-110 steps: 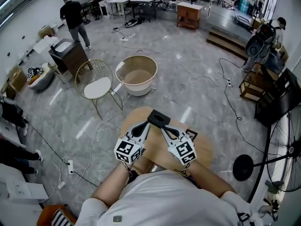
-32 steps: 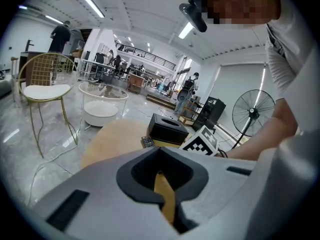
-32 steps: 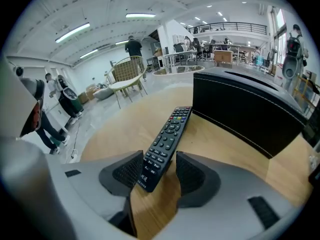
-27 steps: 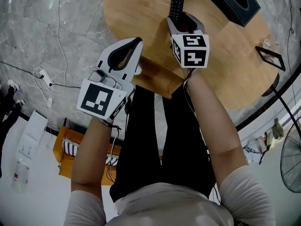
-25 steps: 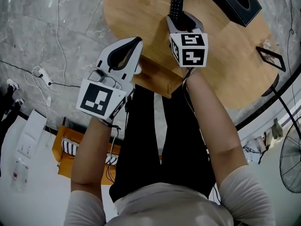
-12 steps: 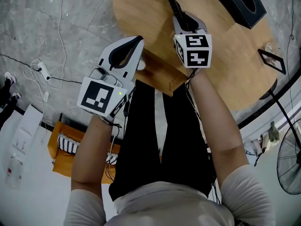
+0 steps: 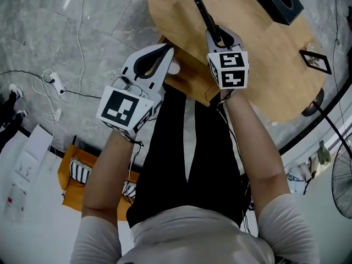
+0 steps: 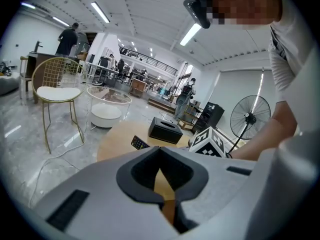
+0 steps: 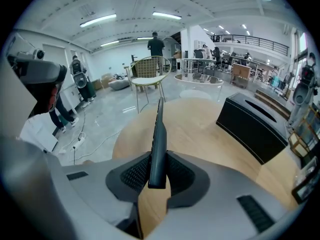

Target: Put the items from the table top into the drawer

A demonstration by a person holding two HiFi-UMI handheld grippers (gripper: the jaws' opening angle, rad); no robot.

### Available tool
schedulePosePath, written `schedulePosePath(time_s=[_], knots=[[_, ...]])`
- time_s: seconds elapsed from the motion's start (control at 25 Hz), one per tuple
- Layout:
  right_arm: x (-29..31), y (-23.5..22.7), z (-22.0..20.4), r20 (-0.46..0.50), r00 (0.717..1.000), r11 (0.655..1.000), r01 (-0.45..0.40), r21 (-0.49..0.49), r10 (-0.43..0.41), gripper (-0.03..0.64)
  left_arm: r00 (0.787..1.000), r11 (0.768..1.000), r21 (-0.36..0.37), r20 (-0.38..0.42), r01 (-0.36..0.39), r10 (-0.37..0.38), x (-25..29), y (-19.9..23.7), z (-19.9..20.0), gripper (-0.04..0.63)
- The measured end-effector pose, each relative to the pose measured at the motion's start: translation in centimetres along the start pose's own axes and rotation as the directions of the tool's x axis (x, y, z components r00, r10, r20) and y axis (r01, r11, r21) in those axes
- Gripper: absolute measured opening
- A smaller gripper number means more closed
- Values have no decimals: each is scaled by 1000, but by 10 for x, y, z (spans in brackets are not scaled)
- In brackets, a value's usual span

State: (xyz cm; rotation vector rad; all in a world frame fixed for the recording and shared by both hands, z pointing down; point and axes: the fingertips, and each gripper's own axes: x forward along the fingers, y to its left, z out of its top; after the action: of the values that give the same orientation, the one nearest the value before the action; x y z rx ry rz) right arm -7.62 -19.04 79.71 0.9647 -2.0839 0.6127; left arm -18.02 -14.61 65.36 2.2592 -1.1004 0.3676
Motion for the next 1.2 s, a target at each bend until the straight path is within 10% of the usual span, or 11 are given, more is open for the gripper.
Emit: schedulePosePath(time_s=[1.2], knots=[[-41,101,-210,-187,973,966,-169,-194,132,103,994,988,-110,-8,-110,110,-59,-63,-158,9]])
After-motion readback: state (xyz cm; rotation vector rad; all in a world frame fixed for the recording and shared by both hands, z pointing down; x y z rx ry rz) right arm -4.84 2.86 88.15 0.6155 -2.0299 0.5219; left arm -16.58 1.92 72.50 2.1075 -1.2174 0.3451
